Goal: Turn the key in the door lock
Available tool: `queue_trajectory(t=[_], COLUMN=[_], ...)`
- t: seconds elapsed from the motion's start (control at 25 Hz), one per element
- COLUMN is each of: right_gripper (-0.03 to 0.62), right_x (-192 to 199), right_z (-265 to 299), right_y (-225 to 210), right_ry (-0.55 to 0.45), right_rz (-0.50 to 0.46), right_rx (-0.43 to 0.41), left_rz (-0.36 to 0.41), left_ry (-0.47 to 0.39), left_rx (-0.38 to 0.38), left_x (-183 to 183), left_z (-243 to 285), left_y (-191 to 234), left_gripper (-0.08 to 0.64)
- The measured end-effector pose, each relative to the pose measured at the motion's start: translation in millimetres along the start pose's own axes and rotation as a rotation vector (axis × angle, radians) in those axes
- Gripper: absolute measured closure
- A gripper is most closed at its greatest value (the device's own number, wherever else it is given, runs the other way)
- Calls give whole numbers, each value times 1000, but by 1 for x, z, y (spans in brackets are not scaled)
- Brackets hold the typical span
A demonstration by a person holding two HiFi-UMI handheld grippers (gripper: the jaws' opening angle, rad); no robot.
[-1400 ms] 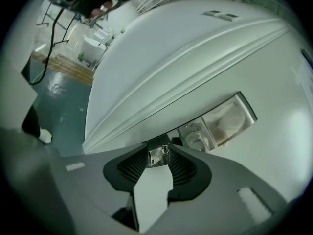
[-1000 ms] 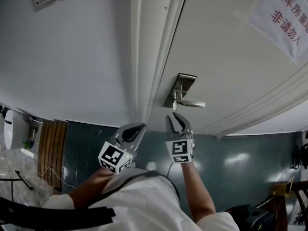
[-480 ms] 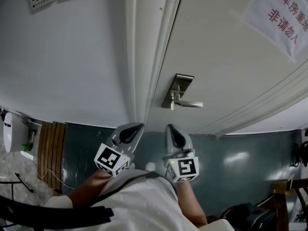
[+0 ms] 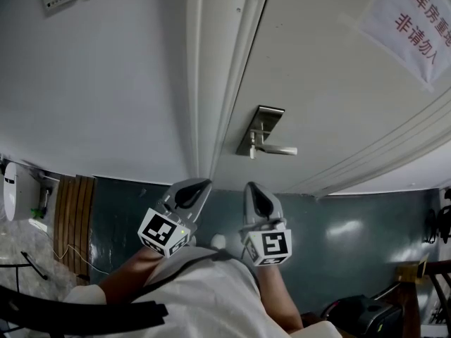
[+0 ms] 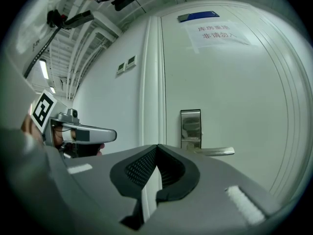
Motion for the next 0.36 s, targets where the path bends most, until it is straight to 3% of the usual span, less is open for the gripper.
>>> queue_trajectory(t=[0.36], right_gripper=[584], right_x=[4], right_z=[9], right_y=[10], right_ry=[14], right_rz=[-46], right_rx=[9], left_rz=[-17], left_ry=[10], left_rx=[2], left_x=[8], left_z=[-13], left_y=[6], left_gripper=[555])
Point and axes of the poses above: the fingertips, and each gripper's own axes: z forward along the fingers, y to its left, x out of its underside, the point moved 1 cm from there along -z, backward along the fingers, and after that the axes turned 14 degrees about x, right-handed, at the moved point
